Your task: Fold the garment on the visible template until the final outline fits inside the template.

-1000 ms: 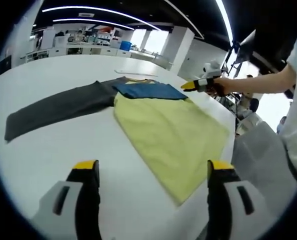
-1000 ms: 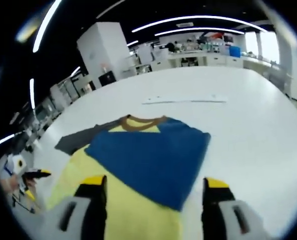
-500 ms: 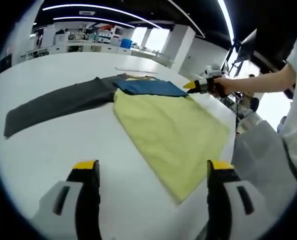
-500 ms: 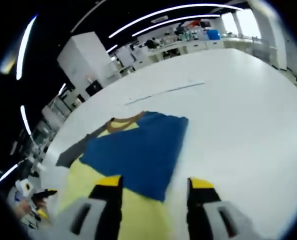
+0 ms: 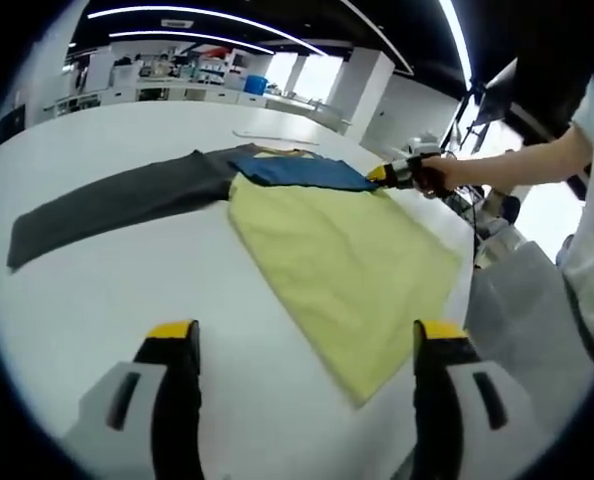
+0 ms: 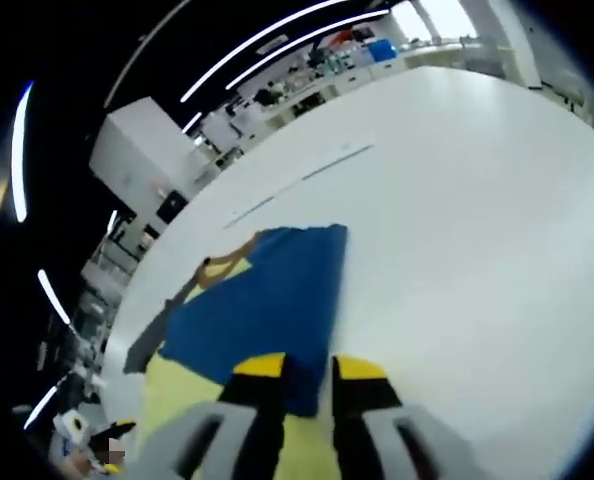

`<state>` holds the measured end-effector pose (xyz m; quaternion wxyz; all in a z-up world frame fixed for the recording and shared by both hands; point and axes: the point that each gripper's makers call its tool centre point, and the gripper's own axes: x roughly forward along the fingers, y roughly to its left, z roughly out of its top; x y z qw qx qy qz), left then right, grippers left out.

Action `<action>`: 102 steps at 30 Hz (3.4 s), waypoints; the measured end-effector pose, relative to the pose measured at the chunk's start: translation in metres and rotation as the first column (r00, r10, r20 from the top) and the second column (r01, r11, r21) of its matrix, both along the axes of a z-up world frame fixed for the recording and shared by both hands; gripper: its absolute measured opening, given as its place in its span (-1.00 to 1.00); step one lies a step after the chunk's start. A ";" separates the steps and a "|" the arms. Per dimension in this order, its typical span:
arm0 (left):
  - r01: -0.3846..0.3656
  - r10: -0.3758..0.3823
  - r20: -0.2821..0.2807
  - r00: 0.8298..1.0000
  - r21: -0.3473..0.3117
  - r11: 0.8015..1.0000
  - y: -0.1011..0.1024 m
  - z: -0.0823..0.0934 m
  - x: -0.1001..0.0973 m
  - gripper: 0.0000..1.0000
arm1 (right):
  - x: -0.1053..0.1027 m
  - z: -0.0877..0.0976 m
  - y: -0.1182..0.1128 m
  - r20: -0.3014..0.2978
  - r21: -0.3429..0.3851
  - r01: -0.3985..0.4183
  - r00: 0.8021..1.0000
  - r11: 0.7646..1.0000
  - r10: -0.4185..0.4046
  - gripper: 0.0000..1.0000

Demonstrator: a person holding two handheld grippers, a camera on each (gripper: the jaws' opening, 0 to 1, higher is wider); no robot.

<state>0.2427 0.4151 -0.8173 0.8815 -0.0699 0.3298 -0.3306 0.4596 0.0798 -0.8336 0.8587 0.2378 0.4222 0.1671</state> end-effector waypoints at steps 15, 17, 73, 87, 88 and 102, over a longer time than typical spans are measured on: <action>0.004 -0.004 -0.009 1.000 0.005 1.000 -0.003 -0.001 0.002 0.69 | 0.018 -0.003 -0.018 0.048 -0.024 0.064 0.997 0.998 -0.063 -1.00; 0.007 -0.007 -0.008 1.000 0.006 1.000 -0.003 0.000 0.004 0.70 | 0.021 -0.003 -0.019 0.050 -0.026 0.071 0.996 0.997 -0.070 -1.00; -0.105 0.105 0.090 0.990 -0.004 0.994 0.047 0.028 0.047 0.70 | -0.074 0.060 -0.020 0.289 -0.232 -0.177 0.926 0.956 0.242 1.00; -0.177 0.168 0.134 0.977 0.056 0.983 0.118 0.028 0.061 0.68 | -0.116 0.083 0.013 0.305 -0.312 -0.229 0.895 0.922 0.325 1.00; -0.185 0.168 0.167 0.972 0.095 0.978 0.127 0.026 0.065 0.66 | -0.117 0.082 0.015 0.307 -0.315 -0.232 0.893 0.920 0.330 1.00; -0.350 0.335 0.158 0.929 0.083 0.933 0.185 0.017 0.085 0.62 | -0.140 0.088 0.026 0.287 -0.362 -0.263 0.882 0.894 0.375 1.00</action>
